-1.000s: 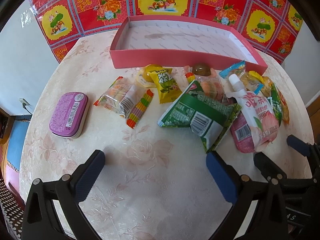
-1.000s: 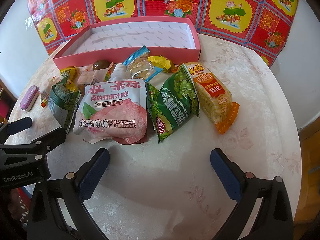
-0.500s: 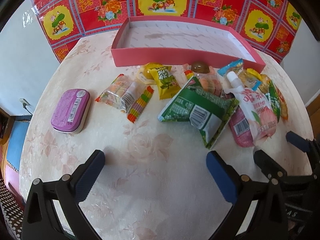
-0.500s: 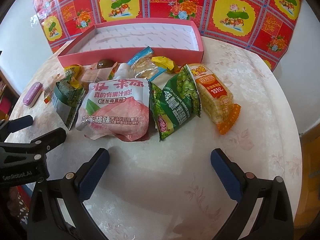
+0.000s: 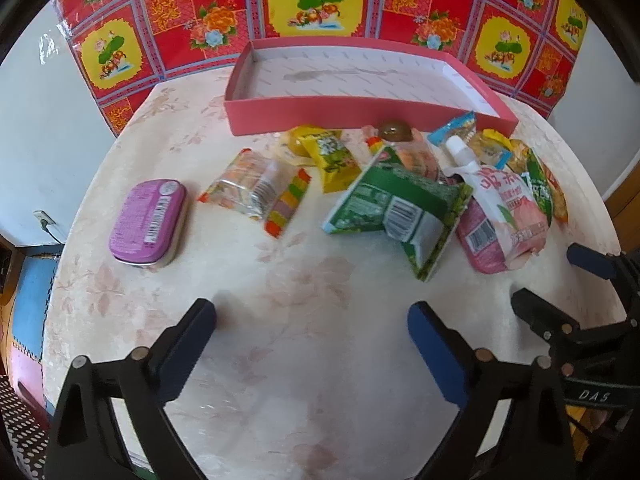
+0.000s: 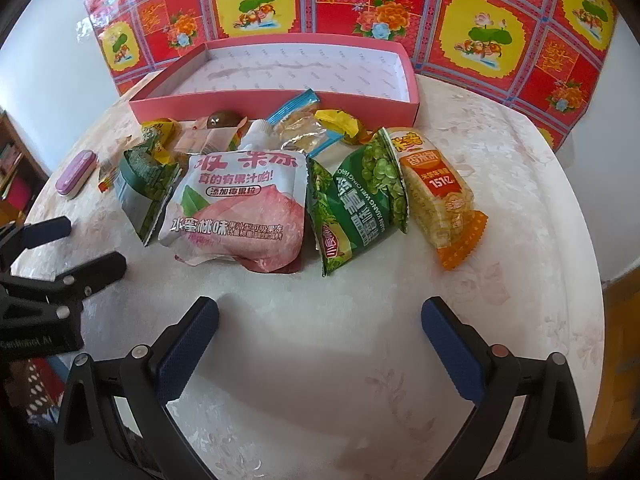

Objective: Organize snacks

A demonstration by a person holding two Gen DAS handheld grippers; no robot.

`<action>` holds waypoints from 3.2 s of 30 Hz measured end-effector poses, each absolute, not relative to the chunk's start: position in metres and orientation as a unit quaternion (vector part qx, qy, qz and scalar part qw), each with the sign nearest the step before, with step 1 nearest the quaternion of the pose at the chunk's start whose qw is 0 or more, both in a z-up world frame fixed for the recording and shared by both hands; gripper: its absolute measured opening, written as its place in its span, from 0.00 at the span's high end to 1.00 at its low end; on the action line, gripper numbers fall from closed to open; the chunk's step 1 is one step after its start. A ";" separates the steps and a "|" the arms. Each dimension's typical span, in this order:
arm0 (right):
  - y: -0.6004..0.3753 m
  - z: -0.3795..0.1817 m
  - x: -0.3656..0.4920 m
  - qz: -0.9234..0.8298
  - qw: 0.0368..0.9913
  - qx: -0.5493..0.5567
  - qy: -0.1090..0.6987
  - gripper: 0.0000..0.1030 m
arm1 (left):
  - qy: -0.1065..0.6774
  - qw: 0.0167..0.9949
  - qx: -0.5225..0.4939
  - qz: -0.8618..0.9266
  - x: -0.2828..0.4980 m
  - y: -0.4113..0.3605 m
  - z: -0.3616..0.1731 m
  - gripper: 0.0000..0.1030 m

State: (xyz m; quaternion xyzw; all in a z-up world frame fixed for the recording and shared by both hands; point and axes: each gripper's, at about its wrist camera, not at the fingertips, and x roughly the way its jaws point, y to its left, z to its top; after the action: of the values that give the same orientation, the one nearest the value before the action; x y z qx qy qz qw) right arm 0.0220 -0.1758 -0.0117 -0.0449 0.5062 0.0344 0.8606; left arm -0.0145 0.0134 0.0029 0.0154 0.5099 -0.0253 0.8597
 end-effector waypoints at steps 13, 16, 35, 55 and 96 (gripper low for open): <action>-0.186 -0.005 0.012 0.050 0.867 -0.037 0.494 0.13 | 0.503 0.864 -0.015 0.009 -0.013 0.053 0.010 0.13; -0.189 0.000 0.011 0.048 0.866 -0.033 0.496 0.14 | 0.500 0.865 -0.020 0.019 -0.010 0.062 0.012 0.13; -0.164 0.033 0.023 0.090 0.873 -0.004 0.480 0.19 | 0.456 0.889 -0.032 0.027 0.014 0.108 0.027 0.13; -0.139 0.010 0.056 0.081 0.864 -0.023 0.497 0.27 | 0.460 0.887 -0.038 0.025 0.030 0.109 0.007 0.35; -0.154 0.044 0.022 0.109 0.906 0.004 0.410 0.31 | 0.399 0.914 -0.074 0.001 -0.004 0.082 0.061 0.48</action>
State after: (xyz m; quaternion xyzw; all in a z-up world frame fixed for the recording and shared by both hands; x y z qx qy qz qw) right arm 0.0223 -0.1545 0.0440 0.0037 0.4098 0.1089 0.9057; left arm -0.0042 0.0821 0.0614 -0.0741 0.3988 0.0012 0.9141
